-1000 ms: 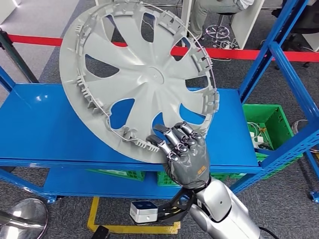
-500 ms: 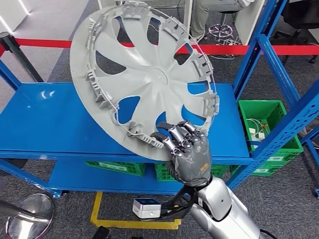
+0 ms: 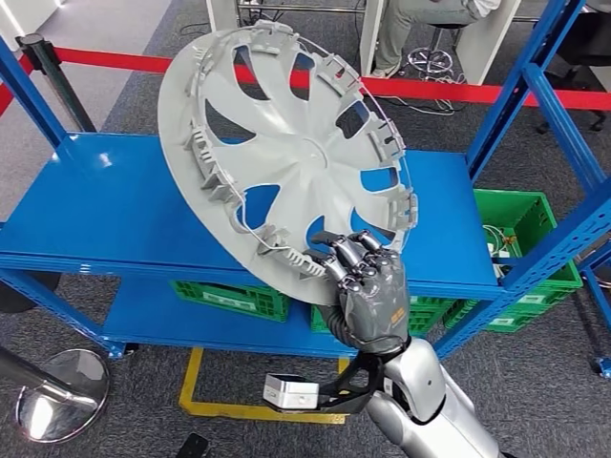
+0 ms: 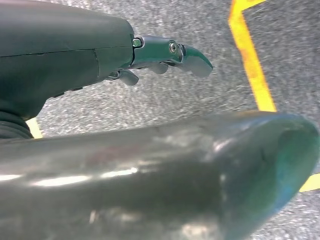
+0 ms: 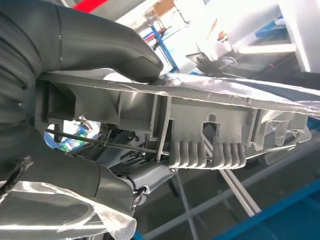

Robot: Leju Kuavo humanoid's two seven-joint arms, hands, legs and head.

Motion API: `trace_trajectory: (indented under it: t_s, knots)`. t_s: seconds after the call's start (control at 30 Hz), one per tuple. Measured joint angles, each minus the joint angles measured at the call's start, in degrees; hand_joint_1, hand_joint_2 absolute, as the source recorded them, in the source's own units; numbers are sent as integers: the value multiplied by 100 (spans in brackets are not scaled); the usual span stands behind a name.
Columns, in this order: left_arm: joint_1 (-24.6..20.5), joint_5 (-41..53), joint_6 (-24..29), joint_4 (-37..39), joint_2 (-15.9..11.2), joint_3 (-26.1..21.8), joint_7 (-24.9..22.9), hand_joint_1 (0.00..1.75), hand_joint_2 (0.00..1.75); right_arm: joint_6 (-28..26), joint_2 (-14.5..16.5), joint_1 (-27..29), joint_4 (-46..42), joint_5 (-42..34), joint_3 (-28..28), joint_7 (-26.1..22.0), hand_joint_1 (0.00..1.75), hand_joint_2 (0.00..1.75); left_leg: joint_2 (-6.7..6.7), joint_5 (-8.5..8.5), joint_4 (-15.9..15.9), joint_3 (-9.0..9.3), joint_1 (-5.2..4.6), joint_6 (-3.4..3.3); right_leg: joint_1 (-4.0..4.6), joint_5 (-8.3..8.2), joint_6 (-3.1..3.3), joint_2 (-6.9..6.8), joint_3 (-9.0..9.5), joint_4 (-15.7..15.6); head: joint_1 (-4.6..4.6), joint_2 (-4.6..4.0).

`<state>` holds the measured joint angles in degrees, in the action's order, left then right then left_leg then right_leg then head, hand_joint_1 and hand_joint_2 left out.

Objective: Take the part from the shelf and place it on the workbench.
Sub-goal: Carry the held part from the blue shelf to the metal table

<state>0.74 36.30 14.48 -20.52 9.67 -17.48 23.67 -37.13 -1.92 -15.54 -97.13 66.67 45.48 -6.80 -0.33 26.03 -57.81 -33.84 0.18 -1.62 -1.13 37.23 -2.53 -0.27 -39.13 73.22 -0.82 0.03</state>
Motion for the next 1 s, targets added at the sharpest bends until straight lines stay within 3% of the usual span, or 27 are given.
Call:
trace_trajectory:
  t_s: [0.03, 0.07, 0.13, 0.17, 0.2, 0.27, 0.33, 0.37, 0.43, 0.47, 0.5, 0.53, 0.57, 0.63, 0.67, 0.73, 0.77, 0.83, 0.87, 0.9, 0.93, 1.0]
  knots:
    - [1, 8, -3, 0, -1, -10, -14, 0, 0, 14, 0, 13, 13, -27, -17, -2, 175, 175, -1, -50, -4, -65, -18, -6, 6, 6, 13, 3, -1, 160, -1, -1]
    - [2, 17, -7, 0, -1, -20, -25, 0, 0, 29, 1, 27, 24, -59, -35, -3, 175, 175, -3, -99, -6, -127, -37, -7, 12, -96, 34, 4, 89, 125, -1, -1]
    - [1, 37, -17, 0, 3, -26, -40, 0, 0, 69, 2, 42, 38, -116, -64, -5, 175, 175, -13, -193, -9, -227, -67, 1, 42, -428, 121, 13, 565, -535, -3, 1]
    - [0, 44, -21, 0, 5, -27, -48, 0, 0, 85, 2, 43, 43, -135, -75, -9, 175, 175, -19, -235, -14, -267, -84, 16, 62, -508, 169, 19, 862, -971, -4, 1]
    - [-1, 46, -25, 0, 8, -28, -56, 0, 0, 94, 3, 43, 48, -151, -85, -19, 175, 175, -22, -283, -16, -299, -91, 37, 82, -527, 199, 25, 1101, -1345, -8, 1]
    - [0, 49, -29, 0, 5, -34, -65, 0, 0, 95, 5, 47, 68, -170, -98, -43, 175, 175, -21, -389, -10, -344, -85, 98, 115, -493, 214, 31, 1279, -1673, -9, 0]
    - [2, 54, -32, 0, -4, -48, -73, 0, 0, 93, 7, 50, 97, -178, -109, -57, 175, 175, -29, -436, -9, -387, -72, 167, 106, -588, 245, 13, 1189, -1713, -1, 1]
    - [4, 57, -33, 1, -8, -56, -78, 0, 0, 93, 11, 49, 111, -177, -116, -60, 175, 175, -32, -318, -81, -428, -67, 201, 93, -655, 282, -3, 1133, -1726, -6, 1]
    - [3, 69, -37, 1, -19, -68, -88, 0, 0, 92, 27, 48, 132, -160, -132, -68, 175, 175, -25, 226, -545, -564, -42, 269, 69, -799, 340, -32, 1000, -1742, -19, -1]
    - [2, 79, -39, 2, -24, -70, -90, 0, 0, 91, 35, 49, 144, -146, -141, -72, 175, 175, -20, 524, -917, -638, -26, 298, 68, -869, 352, -38, 909, -1737, -29, -1]
    - [-1, 91, -44, 2, -31, -73, -91, 0, 0, 90, 39, 50, 158, -130, -148, -74, 175, 175, -16, 714, -1287, -690, -12, 325, 69, -936, 350, -47, 817, -1725, -31, -1]
    - [-4, 102, -51, 2, -41, -75, -92, 0, 0, 88, 41, 50, 176, -111, -152, -74, 175, 175, -14, 757, -1558, -692, 0, 344, 69, -998, 346, -58, 722, -1708, -30, -1]
    - [-7, 113, -61, 2, -51, -77, -94, 0, 0, 85, 44, 49, 197, -88, -155, -74, 175, 175, -13, 665, -1661, -624, 11, 358, 68, -1054, 337, -66, 626, -1686, -32, -1]
    - [-17, 131, -78, 2, -76, -79, -110, 0, 0, 81, 60, 46, 239, -21, -161, -67, 175, 175, -12, 342, -1272, -212, 30, 363, 65, -1149, 302, -74, 446, -1627, -32, -1]
    - [-30, 139, -85, 2, -87, -80, -123, 0, 0, 78, 74, 43, 259, 13, -167, -60, 175, 175, -11, 297, -845, 97, 29, 352, 71, -1186, 275, -73, 372, -1590, -33, -1]
    - [-62, 152, -100, 3, -105, -86, -148, 0, 0, 72, 102, 24, 299, 54, -187, -44, 175, 175, -16, 417, -82, 587, 14, 286, 83, -1269, 212, -79, 280, -1535, -29, -1]
    - [-74, 155, -106, 3, -113, -92, -158, 0, 0, 68, 113, 9, 319, 60, -196, -39, 175, 175, -18, 490, 110, 685, -2, 244, 83, -1319, 178, -84, 257, -1529, -27, -1]
    - [-78, 166, -114, 6, -124, -103, -187, 0, 0, 65, 126, -18, 359, 60, -205, -32, 175, 175, -12, 441, 172, 645, -7, 152, 68, -1396, 113, -80, 221, -1537, -26, -1]
    - [-79, 172, -115, 8, -130, -107, -204, 0, 0, 66, 131, -25, 373, 56, -209, -26, 175, 175, -3, 381, 180, 599, -3, 109, 61, -1331, 83, -63, 180, -1499, -23, -1]
    - [-80, 179, -115, 9, -134, -108, -220, 0, 0, 68, 134, -32, 385, 49, -214, -19, 175, 175, 7, 316, 193, 539, 5, 69, 58, -1155, 57, -42, 117, -1370, -11, -1]
    - [-86, 186, -115, 11, -138, -109, -232, 0, 0, 71, 135, -42, 396, 40, -220, -10, 175, 175, 15, 253, 197, 468, 10, 37, 52, -897, 40, -22, 35, -1144, 1, -1]
    - [-97, 222, -115, 11, -146, -111, -265, 0, 0, 77, 135, -65, 431, 21, -234, 4, 175, 175, 19, 121, 188, 294, -9, -2, 53, -354, 23, -7, -137, -402, 28, -1]
